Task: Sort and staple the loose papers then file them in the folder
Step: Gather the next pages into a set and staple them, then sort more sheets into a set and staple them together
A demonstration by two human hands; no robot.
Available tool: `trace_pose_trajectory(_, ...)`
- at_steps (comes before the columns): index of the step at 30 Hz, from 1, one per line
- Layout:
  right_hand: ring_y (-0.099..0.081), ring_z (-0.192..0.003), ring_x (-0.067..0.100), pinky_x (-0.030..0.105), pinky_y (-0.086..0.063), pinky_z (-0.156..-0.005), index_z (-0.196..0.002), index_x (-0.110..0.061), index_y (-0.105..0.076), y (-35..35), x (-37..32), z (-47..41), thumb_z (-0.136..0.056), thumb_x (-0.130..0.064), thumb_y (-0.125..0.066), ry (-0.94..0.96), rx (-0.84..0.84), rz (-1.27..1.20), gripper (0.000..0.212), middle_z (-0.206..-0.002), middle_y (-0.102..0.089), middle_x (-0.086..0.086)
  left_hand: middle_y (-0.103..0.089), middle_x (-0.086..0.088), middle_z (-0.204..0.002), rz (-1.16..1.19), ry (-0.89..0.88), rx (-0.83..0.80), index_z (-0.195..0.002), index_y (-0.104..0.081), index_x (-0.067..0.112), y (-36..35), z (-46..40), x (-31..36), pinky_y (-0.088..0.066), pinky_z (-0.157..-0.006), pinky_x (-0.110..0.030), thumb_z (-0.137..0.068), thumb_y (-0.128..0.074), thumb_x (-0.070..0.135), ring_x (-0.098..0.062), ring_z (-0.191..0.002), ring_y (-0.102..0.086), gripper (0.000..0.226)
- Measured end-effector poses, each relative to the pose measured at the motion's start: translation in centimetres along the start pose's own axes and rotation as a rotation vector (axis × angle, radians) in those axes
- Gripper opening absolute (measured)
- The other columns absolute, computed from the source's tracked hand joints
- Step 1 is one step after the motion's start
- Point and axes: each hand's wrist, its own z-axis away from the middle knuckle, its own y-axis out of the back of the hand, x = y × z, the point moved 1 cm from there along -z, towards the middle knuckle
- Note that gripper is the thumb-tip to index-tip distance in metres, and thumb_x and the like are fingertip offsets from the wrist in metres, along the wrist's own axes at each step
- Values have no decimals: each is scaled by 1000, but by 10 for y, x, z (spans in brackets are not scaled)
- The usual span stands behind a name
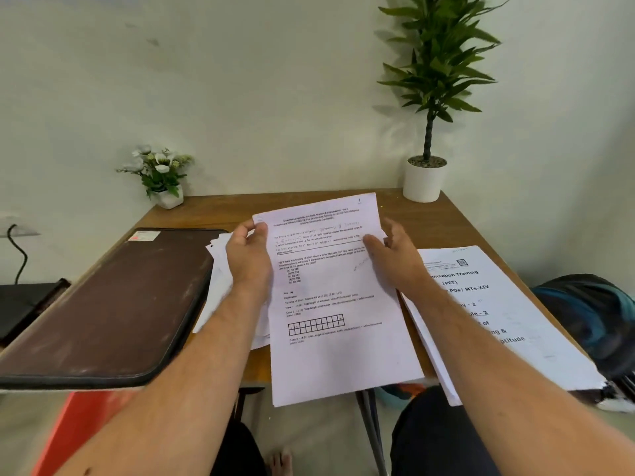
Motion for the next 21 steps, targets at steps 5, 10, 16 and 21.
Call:
trace_pose_trajectory(5,-73,-93,11,34,-59,-82,-118,-20,-66,-1,-3,17,-102,-33,-53,26,-99,-80,24,-104,-76,-9,-77,0,-95,56,127,-79,-104,-68,19,10,11,23,-58,-80,-36,-103,-60,25,-19,-91,-72,10)
trace_pose_trajectory(10,-75,-78,12,25,-57,-64,-102,-20,-67,16,-23,23,-102,-24,-56,-48,-87,-163,12,-93,-77,-4,-77,-5,-111,-100,327,-431,-122,-66,15,17,41,38,-59,-86,-44,-104,-58,26,-25,-99,-75,23)
trace_pose_trajectory(16,-75,-88,26,40,-59,-80,-108,-10,-68,67,-26,33,-96,-20,-65,-101,-131,-148,16,-99,-78,7,-77,-7,-109,-17,356,-383,-123,-66,16,-9,74,33,-64,-65,-40,-103,-56,9,-26,-91,-76,23)
trace_pose_trajectory(21,-74,-90,26,44,-57,-90,-104,-14,-70,111,-6,36,-97,-20,-61,-101,-96,48,13,-95,-78,3,-76,-9,-111,12,407,-382,-128,-64,15,-47,97,14,-63,-64,-42,-103,-57,10,-27,-90,-75,26)
